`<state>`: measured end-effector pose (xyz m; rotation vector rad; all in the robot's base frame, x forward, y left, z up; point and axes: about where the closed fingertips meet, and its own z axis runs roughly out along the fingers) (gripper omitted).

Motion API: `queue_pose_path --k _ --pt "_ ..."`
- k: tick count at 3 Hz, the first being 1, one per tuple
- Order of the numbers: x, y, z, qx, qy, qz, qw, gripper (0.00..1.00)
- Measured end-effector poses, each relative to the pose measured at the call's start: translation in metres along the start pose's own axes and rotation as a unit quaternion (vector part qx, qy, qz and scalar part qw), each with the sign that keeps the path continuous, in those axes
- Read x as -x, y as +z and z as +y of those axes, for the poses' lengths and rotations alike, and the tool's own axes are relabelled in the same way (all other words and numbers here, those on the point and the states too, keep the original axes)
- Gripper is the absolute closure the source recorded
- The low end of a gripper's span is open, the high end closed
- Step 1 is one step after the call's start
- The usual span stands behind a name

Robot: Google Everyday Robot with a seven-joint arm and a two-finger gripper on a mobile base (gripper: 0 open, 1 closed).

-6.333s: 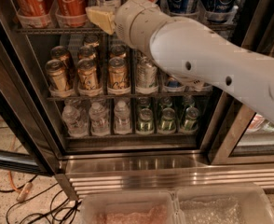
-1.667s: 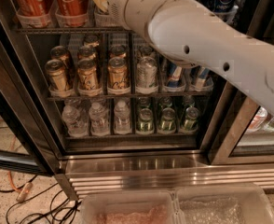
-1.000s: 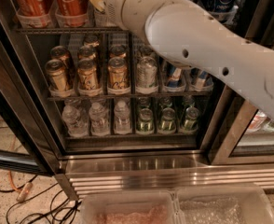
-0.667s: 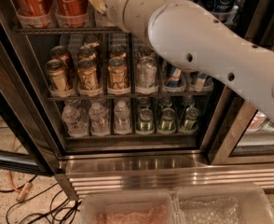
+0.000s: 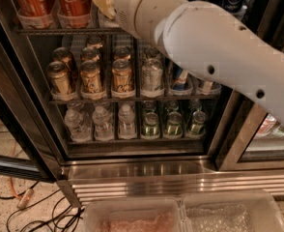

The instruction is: Pick blue plastic bottle from top shelf of fridge

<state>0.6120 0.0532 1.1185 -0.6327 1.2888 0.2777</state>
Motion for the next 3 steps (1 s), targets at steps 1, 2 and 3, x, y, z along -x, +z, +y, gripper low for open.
queue_pose_path --k 1,2,3 --pt "0.004 -0.014 0.006 0.005 -0.002 0.006 1.0000 1.00" --pt "-0.004 -0.027 0.021 0.020 0.010 0.020 0.9996 1.00" --pt "-0.021 -0.040 0.041 0.037 0.031 0.040 0.9981 1.00"
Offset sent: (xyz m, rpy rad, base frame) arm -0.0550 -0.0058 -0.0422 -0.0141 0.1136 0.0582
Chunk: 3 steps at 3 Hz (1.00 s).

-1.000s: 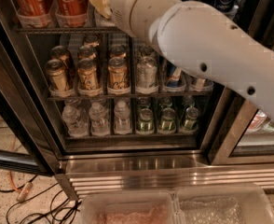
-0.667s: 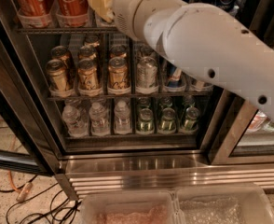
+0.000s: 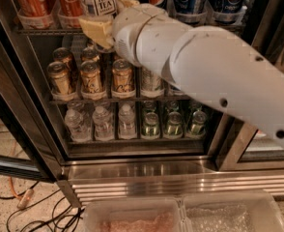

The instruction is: Pick blue plastic bottle from top shelf of fridge

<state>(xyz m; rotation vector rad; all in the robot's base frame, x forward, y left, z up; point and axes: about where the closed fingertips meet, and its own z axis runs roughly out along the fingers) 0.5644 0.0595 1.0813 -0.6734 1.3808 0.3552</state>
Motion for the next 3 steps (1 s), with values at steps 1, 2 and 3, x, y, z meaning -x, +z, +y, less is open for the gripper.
queue_pose_path --k 1,2,3 --pt "-0.021 -0.015 0.009 0.001 0.015 0.025 0.9996 1.00" --pt "-0.045 -0.035 0.009 -0.014 0.032 0.054 0.9980 1.00" --pt "-0.062 -0.052 0.007 -0.031 0.042 0.074 0.9959 1.00"
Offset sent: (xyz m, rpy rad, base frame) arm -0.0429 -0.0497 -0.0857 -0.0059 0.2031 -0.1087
